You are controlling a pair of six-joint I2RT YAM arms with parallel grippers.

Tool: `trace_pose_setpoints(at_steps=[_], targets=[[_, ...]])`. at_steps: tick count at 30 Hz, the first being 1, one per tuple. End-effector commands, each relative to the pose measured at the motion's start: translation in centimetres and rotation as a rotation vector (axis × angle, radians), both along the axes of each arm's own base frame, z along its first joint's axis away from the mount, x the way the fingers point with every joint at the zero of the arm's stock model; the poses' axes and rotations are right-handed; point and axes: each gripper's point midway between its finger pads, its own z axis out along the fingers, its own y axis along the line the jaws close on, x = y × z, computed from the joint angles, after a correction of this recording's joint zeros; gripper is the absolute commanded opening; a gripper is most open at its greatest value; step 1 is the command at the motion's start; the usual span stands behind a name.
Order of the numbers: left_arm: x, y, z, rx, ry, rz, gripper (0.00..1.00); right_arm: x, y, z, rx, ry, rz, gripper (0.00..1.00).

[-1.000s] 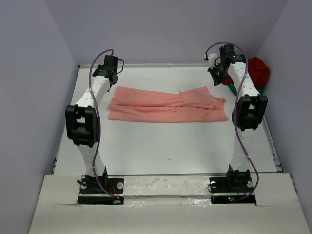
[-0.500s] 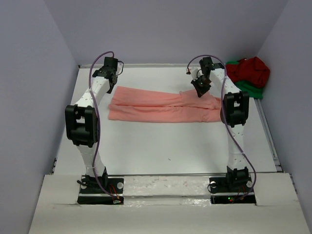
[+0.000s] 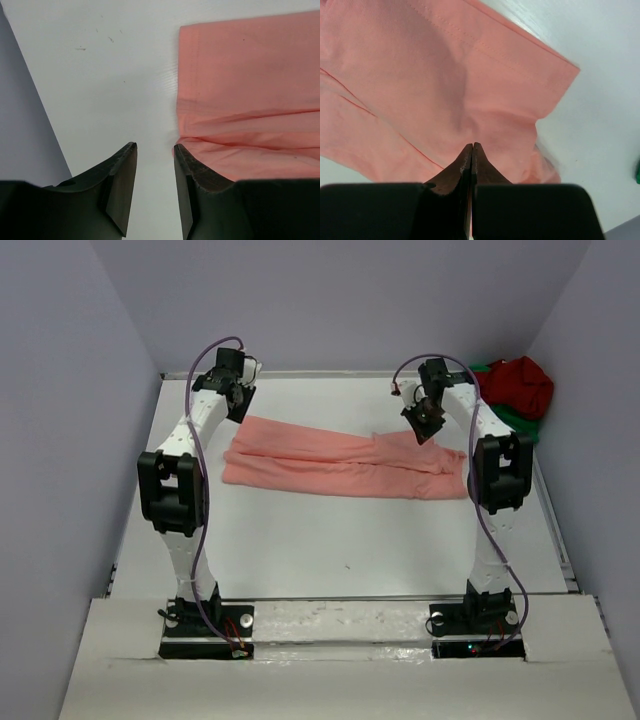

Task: Fold and stack the t-shirts
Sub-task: Fold the other side of the tshirt into a rectangle

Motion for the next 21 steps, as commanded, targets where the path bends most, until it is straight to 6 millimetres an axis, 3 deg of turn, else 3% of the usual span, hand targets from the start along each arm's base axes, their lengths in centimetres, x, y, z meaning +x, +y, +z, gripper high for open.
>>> trace_pose_setpoints(at_steps=[1, 2, 8, 9, 10, 17, 21], targets=[[-0.8, -0.7, 0.4, -0.017, -0.006, -0.02, 0.47, 1.4, -0.7, 3.1, -0.021, -0.098, -0.037, 0.0], [-1.1, -0.7, 0.0, -0.017, 0.005, -0.023, 0.47, 1.7, -0.8, 3.8, -0.028, -0.111, -0.039, 0.0], [-1.9, -1.3, -0.2, -0.041, -0.014, -0.059, 0.47, -0.7, -1.4, 5.4, -0.042, -0.076, -0.033, 0.0], [-2.0, -1.9, -0.2, -0.064, -0.018, -0.09, 0.47, -1.7, -1.7, 4.7, -0.056, -0.053, -0.032, 0.0], [-1.9, -2.3, -0.3, -0.081, -0.021, -0.106, 0.47, -2.1, -2.0, 5.6, -0.069, -0.074, -0.039, 0.0], [-1.1, -5.9, -1.0, -0.223, -0.035, -0.254, 0.47, -6.0, -3.8, 4.6, -0.138, -0.035, -0.068, 0.0], [-0.2, -6.5, -1.9, -0.236, -0.025, -0.275, 0.46, -7.6, -4.3, 3.6, -0.155, -0.007, -0.089, 0.0]])
